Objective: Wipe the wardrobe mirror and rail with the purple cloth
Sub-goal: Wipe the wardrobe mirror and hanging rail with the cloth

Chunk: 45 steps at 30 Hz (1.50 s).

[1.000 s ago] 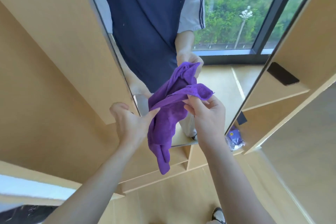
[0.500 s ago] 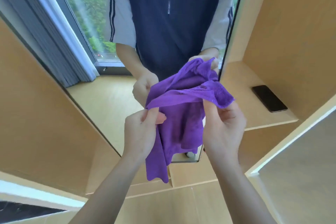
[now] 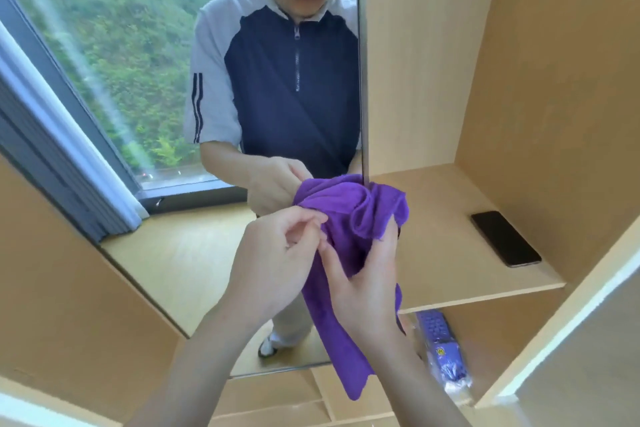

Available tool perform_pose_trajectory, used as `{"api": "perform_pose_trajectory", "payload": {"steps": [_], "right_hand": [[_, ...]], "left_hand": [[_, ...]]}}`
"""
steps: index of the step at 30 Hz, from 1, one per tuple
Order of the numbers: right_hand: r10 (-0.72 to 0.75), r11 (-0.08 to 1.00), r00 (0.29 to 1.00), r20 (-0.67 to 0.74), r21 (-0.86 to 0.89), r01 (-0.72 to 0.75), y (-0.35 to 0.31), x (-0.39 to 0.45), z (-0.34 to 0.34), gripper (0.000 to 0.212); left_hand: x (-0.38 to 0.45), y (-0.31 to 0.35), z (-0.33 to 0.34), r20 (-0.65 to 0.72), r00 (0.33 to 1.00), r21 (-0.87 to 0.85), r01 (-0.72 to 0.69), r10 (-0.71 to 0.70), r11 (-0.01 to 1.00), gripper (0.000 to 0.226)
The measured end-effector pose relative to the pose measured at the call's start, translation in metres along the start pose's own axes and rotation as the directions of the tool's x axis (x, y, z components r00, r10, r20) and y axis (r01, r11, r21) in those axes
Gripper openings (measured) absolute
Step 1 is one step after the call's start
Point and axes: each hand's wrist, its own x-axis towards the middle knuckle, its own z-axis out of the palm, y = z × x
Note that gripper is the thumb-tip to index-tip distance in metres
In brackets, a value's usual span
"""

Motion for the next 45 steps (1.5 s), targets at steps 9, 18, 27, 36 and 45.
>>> {"api": "perform_pose_trajectory", "payload": {"steps": [9, 18, 27, 36, 45], "right_hand": [[0.014, 0.997, 1.000, -0.009, -0.069, -0.015, 0.040, -0.006, 0.010, 0.075], [-0.190, 0.979, 0.981, -0.038, 0.068, 0.192, -0.030, 0.067, 0.009, 0.048], [-0.471, 0.871, 0.874, -0.116, 0.092, 0.482, -0.149, 0.164, 0.014, 0.051], [-0.669, 0.743, 0.737, -0.095, -0.060, 0.667, -0.260, 0.246, 0.006, 0.077], [-0.712, 0.699, 0.701, -0.041, -0.133, 0.703, -0.313, 0.276, -0.002, 0.077]], "left_hand": [[-0.008, -0.008, -0.036, -0.192, 0.943, 0.370, -0.186, 0.271, 0.910, 0.025], [0.017, -0.017, -0.092, -0.256, 0.756, 0.784, -0.203, 0.602, 0.587, 0.091], [0.026, -0.031, -0.092, -0.206, 0.745, 0.825, -0.216, 0.634, 0.522, 0.093], [0.049, -0.023, -0.118, -0.100, 0.672, 0.945, -0.166, 0.733, 0.281, 0.083], [0.107, 0.119, -0.222, -0.078, 0.626, 0.945, -0.203, 0.776, 0.258, 0.126]]}}
